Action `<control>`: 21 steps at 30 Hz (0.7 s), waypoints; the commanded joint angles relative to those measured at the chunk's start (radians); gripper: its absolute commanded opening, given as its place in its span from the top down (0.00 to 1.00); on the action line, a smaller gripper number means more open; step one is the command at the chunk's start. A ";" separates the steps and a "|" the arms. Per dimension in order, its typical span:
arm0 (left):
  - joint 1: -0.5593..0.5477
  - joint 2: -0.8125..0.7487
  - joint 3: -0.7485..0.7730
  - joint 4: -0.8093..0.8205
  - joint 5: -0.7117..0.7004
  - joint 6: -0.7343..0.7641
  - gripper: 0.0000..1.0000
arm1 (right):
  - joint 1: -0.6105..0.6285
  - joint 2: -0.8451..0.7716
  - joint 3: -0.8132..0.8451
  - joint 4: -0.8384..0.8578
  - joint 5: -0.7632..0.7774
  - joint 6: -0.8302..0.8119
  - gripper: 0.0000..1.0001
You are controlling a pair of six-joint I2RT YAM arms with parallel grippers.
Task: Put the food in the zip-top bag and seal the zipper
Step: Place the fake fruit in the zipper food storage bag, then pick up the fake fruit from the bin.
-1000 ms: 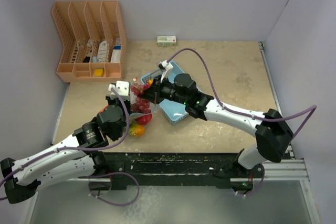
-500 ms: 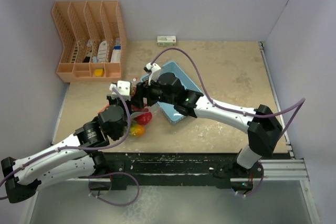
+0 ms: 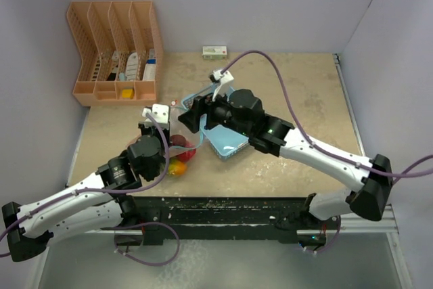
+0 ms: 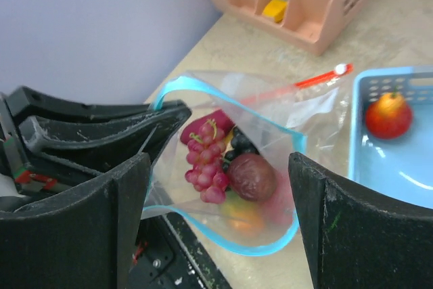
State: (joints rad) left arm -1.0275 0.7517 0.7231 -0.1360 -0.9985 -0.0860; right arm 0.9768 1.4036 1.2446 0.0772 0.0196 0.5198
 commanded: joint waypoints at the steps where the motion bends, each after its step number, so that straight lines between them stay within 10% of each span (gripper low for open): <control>1: 0.003 -0.024 0.051 0.044 -0.005 0.002 1.00 | -0.036 -0.042 0.026 -0.113 0.191 0.003 0.15; 21: 0.004 -0.156 0.068 0.036 -0.132 0.099 1.00 | -0.277 0.604 0.489 -0.294 0.043 -0.036 0.13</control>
State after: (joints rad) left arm -1.0275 0.6220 0.7483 -0.1413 -1.0882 -0.0299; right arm 0.7120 1.9717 1.6508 -0.2310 0.1287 0.5190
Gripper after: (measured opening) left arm 0.017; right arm 0.874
